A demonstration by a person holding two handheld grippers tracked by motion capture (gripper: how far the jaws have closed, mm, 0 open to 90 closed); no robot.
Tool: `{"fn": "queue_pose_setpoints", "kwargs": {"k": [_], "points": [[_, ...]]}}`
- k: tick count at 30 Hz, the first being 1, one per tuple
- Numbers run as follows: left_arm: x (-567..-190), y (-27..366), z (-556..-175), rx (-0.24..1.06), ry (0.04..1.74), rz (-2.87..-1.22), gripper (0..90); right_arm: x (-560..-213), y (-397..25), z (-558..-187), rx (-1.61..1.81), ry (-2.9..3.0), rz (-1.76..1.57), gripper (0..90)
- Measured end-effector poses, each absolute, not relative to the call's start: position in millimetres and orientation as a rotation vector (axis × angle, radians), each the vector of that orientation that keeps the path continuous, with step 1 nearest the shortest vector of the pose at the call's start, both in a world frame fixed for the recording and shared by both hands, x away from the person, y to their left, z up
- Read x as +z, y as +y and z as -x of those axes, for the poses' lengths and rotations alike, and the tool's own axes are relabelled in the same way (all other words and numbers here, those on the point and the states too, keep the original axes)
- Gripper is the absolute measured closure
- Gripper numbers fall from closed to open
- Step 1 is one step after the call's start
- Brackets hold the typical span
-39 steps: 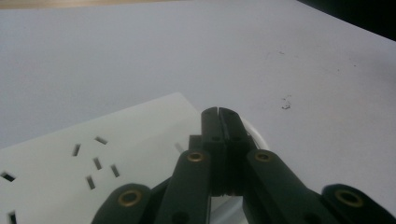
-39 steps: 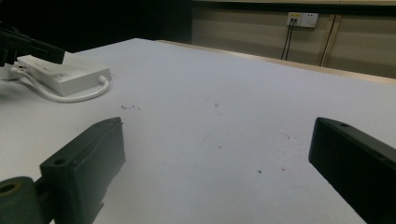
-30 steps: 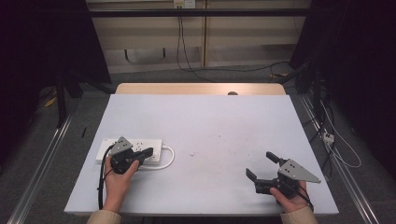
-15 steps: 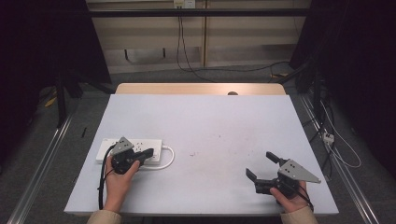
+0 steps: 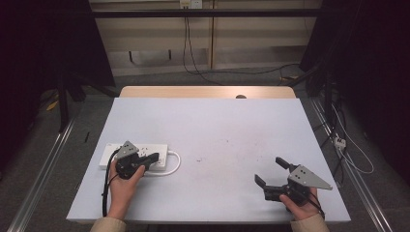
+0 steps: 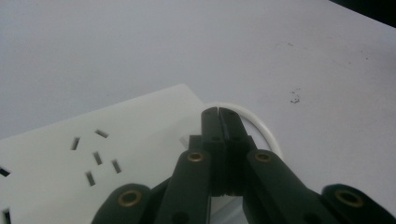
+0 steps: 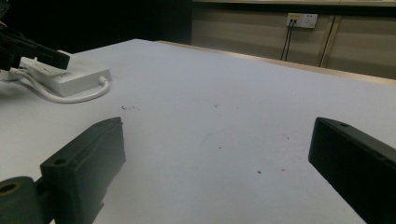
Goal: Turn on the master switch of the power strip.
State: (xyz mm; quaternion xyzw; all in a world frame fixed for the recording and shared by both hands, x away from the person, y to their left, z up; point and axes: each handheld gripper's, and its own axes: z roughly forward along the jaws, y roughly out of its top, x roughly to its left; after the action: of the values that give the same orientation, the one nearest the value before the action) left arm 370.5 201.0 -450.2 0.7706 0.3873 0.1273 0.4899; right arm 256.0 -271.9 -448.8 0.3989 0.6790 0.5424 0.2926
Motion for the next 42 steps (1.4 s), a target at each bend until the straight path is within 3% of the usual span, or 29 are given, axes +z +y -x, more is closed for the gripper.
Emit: {"fn": "queue_pose_setpoints", "kwargs": {"k": [42], "points": [[-453.2,195.0,-373.4,0.312,0.935,-1.911,90.0,-447.6,-273.9,-255.1,1.454,1.799,-1.064,3.3]]}}
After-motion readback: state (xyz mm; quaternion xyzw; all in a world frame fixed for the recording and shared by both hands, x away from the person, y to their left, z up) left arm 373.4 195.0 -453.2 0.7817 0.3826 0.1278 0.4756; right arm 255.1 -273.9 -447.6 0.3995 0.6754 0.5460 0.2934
